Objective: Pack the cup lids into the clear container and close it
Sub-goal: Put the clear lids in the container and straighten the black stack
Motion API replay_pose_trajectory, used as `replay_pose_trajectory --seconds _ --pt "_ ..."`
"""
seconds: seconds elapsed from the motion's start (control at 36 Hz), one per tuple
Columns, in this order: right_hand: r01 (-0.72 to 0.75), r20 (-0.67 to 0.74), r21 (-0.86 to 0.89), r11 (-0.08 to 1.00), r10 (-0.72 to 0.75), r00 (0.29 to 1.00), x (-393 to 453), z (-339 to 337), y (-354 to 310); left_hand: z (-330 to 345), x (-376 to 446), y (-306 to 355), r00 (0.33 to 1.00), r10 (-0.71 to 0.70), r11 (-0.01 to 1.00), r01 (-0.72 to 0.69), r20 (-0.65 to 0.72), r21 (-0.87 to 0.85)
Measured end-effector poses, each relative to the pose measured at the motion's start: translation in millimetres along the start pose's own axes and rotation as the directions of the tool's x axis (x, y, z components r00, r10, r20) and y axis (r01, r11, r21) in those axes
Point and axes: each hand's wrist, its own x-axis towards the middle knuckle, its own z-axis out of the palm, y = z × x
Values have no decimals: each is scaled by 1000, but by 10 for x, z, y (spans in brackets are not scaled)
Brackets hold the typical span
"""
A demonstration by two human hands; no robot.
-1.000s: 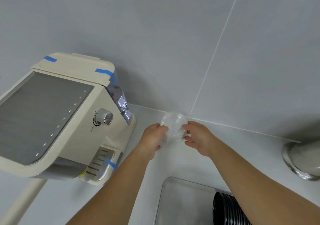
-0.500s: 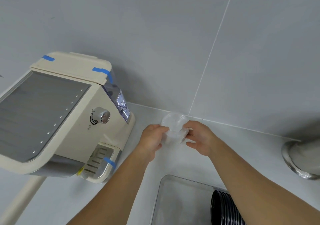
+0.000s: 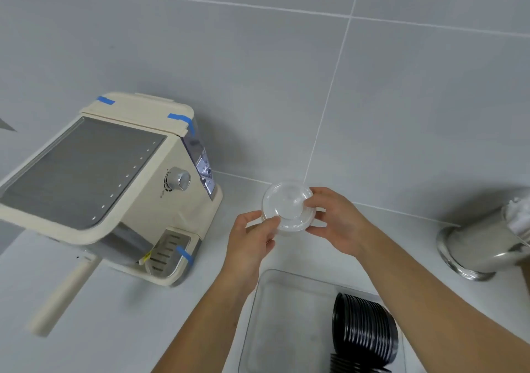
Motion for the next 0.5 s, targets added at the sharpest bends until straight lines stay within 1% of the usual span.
replay_pose_trajectory --seconds 0.11,0.22,0.36,0.5 --pt "48 44 8 999 -48 998 -266 4 3 -23 -315 -69 999 34 999 -34 -1 -20" --pt "74 86 -44 996 -70 994 -505 5 36 -83 -593 -143 999 48 999 -49 21 10" --pt "80 139 -116 990 -64 988 -725 -12 123 -150 -861 -222 997 15 998 -19 73 54" --pt "69 152 -173 983 -43 987 -924 -2 214 -212 -1106 -327 998 -17 997 11 65 80"
